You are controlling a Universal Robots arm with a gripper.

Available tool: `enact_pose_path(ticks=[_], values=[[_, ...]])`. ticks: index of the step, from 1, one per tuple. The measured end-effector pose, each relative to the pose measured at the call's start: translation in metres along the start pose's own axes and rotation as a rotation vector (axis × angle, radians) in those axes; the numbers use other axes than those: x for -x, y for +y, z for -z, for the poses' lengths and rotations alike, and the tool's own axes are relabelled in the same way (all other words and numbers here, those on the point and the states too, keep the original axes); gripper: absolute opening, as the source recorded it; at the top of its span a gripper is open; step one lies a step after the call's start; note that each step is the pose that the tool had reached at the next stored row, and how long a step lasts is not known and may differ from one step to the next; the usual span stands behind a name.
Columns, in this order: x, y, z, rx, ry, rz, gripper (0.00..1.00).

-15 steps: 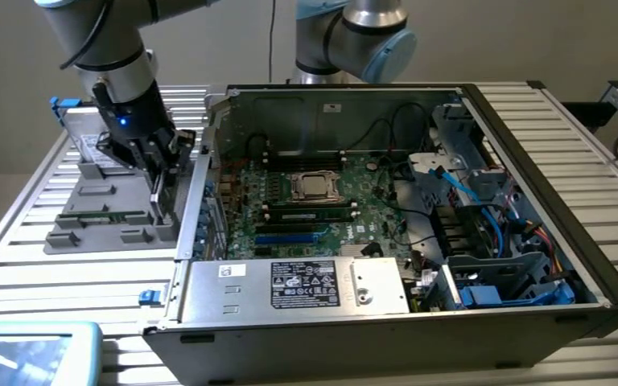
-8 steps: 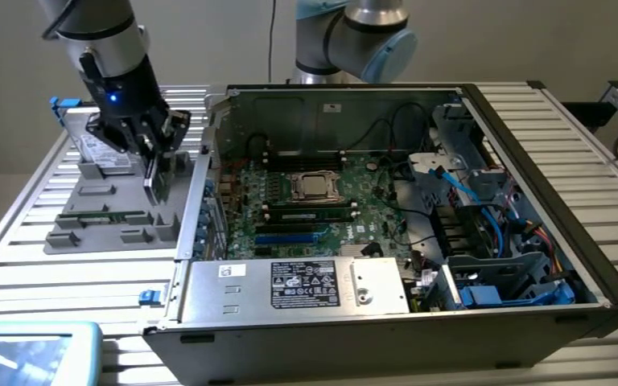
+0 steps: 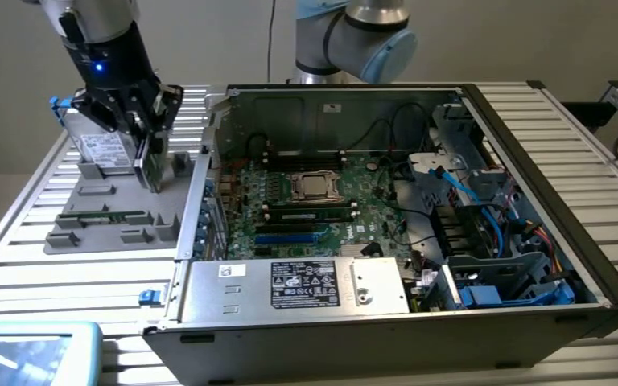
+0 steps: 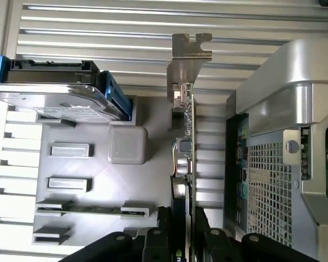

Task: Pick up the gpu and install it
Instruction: 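Pick up the gpu and move the gpu toward the slot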

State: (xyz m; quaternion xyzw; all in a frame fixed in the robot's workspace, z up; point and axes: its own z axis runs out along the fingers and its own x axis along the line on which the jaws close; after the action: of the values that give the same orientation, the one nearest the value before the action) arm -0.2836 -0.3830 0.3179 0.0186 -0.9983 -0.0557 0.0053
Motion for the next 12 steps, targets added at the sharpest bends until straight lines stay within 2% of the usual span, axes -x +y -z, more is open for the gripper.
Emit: enact_pose_path(ticks=[9, 12], values=[[0.000, 0.0045, 0.0405, -0.0001, 0.0001, 0.001, 0.28], [0.004, 0.0056, 0.0543, 0.0000, 0.0005, 0.000, 0.28]])
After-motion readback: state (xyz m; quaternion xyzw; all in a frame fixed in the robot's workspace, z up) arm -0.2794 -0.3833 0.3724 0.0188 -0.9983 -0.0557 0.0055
